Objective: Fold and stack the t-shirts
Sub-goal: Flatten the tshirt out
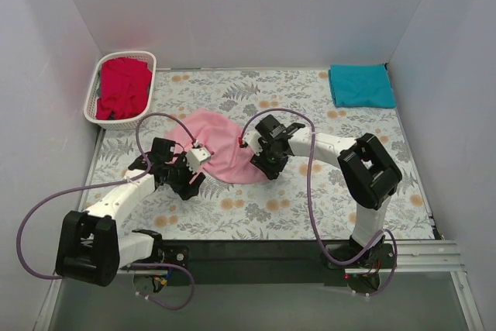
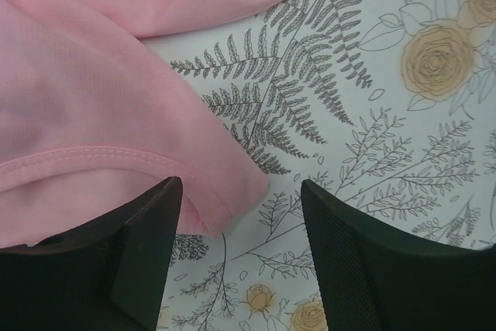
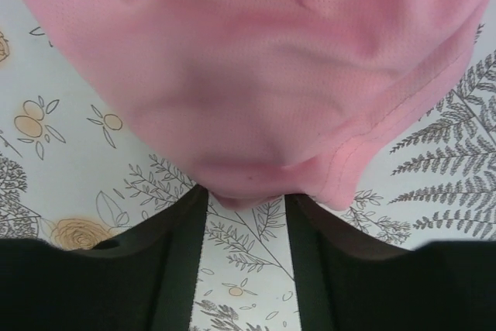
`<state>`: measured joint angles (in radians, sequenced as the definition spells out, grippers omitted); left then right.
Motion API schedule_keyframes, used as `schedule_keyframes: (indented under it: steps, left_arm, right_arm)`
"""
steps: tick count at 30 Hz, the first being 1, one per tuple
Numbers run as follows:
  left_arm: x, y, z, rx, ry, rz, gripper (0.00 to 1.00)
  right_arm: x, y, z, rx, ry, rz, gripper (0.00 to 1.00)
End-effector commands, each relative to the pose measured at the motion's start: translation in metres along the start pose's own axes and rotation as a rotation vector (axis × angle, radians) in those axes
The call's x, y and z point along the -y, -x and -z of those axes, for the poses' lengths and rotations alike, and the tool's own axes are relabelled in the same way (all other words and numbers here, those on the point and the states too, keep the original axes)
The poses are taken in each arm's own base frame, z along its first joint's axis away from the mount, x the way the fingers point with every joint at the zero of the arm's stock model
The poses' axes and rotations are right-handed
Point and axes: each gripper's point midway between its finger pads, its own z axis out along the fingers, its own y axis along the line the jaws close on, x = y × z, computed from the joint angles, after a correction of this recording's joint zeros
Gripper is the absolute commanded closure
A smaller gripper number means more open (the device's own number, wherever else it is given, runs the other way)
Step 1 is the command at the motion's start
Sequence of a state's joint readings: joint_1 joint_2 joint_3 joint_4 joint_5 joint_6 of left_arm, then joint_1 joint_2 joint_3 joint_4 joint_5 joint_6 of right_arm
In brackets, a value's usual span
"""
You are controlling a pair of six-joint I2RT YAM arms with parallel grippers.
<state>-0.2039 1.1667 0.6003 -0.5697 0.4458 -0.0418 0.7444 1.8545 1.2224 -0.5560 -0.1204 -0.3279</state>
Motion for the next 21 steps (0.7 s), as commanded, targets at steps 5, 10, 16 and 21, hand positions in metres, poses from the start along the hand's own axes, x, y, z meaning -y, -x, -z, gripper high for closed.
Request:
schedule_keyframes:
  steps: [5, 10, 16, 21]
  left_arm:
    - [-0.027, -0.022, -0.018, -0.096, 0.141, -0.038, 0.49]
    - [-0.036, -0.005, -0.01, -0.067, 0.19, 0.021, 1.0]
    - [-0.045, 0.095, 0.048, 0.188, 0.14, 0.103, 1.0]
    - [-0.05, 0.14, 0.087, 0.269, 0.108, 0.127, 1.0]
  right_arm:
    - [0.015, -0.007, -0.017, -0.047, -0.071, 0.02, 0.69]
    - [0.02, -0.015, -0.01, -0.06, -0.102, 0.023, 0.99]
    - [0.06, -0.011, 0.058, 0.049, -0.224, -0.027, 0.99]
    - [0.091, -0.021, 0.128, 0.142, -0.33, -0.045, 0.99]
